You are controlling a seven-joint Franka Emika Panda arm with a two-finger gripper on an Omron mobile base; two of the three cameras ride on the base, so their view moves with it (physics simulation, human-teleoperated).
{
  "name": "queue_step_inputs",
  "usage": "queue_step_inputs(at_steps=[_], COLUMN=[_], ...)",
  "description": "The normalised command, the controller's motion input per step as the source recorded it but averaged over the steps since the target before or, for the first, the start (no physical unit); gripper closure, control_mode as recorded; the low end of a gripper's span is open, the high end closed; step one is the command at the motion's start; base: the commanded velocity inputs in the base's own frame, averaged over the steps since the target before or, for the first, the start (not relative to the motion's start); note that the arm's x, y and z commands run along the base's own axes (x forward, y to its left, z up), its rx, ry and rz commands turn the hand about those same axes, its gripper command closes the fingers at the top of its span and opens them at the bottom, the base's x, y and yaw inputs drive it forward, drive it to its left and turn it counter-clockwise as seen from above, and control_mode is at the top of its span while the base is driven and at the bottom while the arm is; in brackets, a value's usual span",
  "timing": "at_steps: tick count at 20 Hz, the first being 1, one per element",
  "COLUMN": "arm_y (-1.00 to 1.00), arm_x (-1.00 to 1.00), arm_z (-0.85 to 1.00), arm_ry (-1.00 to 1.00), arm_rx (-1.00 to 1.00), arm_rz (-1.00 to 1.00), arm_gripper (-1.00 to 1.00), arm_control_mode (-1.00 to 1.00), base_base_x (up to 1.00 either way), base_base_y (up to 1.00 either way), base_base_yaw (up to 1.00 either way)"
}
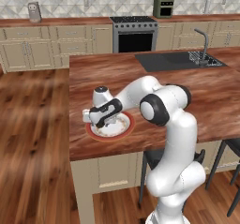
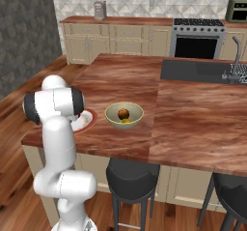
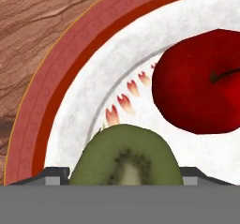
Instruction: Take the fruits from the plate on the dining counter and place two fruits in each bowl.
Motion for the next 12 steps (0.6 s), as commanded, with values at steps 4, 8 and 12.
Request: queue_step_inputs(at_steps=[4, 8, 12], arm_y=[0.00, -0.37, -0.68], arm_x=[0.05, -0.05, -0.58], arm_z=[0.00, 0.51, 0.96], arm_ry=[0.00, 0.00, -0.04], arm_rx=[0.00, 0.01, 0.01], arm_rz=[0.00, 0.00, 0.01], arm_gripper=[1.00, 1.00, 1.00], arm_control_mode=[-1.00, -1.00, -1.00], base_base_x=[0.00, 0.00, 0.00], base_base_y=[0.00, 0.00, 0.00], base_base_yaw=[0.00, 0.00, 0.00])
